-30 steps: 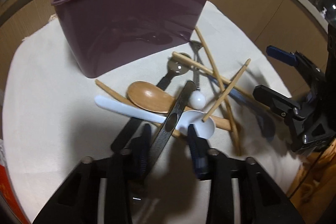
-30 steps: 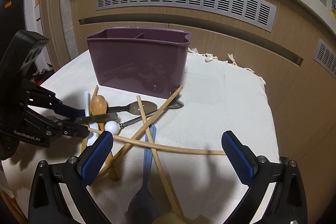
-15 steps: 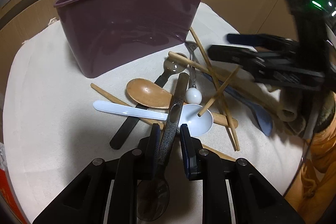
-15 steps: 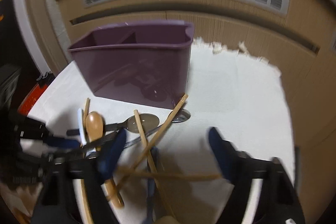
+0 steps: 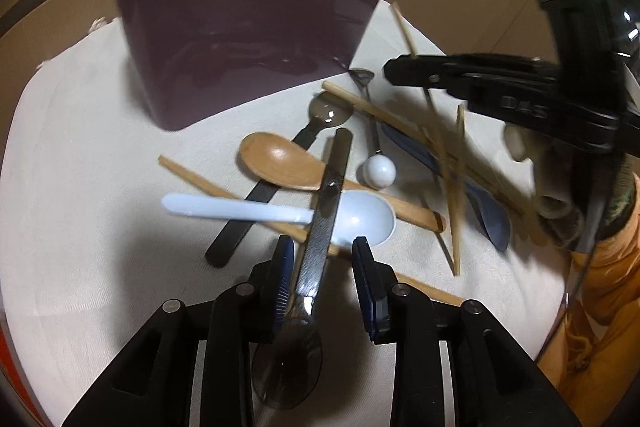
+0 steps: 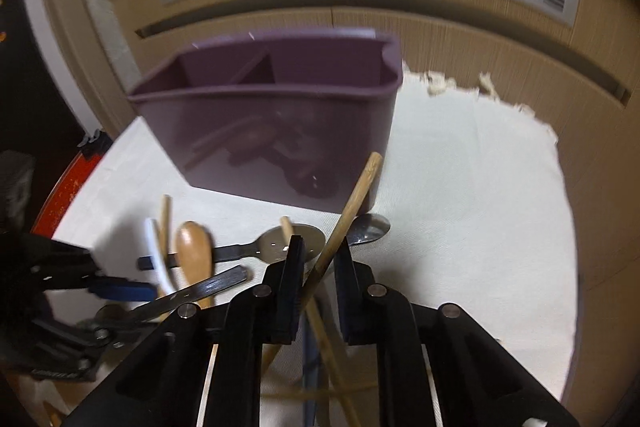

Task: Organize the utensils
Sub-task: 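Close the left tool on the dark spoon handle while the right tool grips the chopstick, then lift the dark spoon with the left tool while the right tool lifts the chopstick upright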

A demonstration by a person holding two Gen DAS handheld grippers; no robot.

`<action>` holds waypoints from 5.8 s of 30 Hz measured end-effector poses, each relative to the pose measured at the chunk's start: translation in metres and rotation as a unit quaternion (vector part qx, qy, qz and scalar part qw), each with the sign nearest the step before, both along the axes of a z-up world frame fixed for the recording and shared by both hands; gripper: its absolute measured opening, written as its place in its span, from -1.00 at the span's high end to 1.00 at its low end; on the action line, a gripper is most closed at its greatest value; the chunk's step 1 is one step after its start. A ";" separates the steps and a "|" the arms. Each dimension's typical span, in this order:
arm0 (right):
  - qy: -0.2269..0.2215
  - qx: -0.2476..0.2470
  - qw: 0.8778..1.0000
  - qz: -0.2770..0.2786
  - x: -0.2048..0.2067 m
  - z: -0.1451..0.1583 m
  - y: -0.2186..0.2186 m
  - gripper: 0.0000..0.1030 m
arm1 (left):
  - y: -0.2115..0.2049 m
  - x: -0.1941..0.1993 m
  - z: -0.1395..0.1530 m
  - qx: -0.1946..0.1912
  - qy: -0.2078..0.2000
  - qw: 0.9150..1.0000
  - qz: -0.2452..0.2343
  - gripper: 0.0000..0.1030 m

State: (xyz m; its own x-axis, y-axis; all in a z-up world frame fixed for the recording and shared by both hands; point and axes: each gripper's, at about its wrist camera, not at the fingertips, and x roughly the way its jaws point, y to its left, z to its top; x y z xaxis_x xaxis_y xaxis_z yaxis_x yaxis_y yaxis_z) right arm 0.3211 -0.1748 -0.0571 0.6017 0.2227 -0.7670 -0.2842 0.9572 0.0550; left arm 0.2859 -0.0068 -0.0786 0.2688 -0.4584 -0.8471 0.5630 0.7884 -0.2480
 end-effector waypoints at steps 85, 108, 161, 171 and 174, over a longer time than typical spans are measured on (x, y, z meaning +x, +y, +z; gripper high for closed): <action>0.061 0.087 0.987 -0.119 -0.010 -0.012 -0.047 0.32 | 0.027 -0.095 0.107 -0.111 -0.239 0.949 0.171 0.95; 0.057 0.011 0.986 -0.159 -0.007 -0.036 -0.052 0.86 | 0.054 -0.090 0.090 -0.154 -0.217 0.948 0.176 0.94; -0.095 0.058 0.990 0.092 -0.092 0.087 -0.024 0.87 | 0.031 -0.097 0.099 -0.133 -0.199 0.956 0.170 0.94; -0.160 0.070 0.979 0.103 -0.129 0.141 -0.024 0.87 | 0.024 -0.122 0.140 -0.127 -0.245 0.948 0.161 0.94; -0.179 0.071 0.976 0.104 -0.138 0.154 -0.025 0.87 | 0.021 -0.129 0.155 -0.125 -0.267 0.943 0.156 0.94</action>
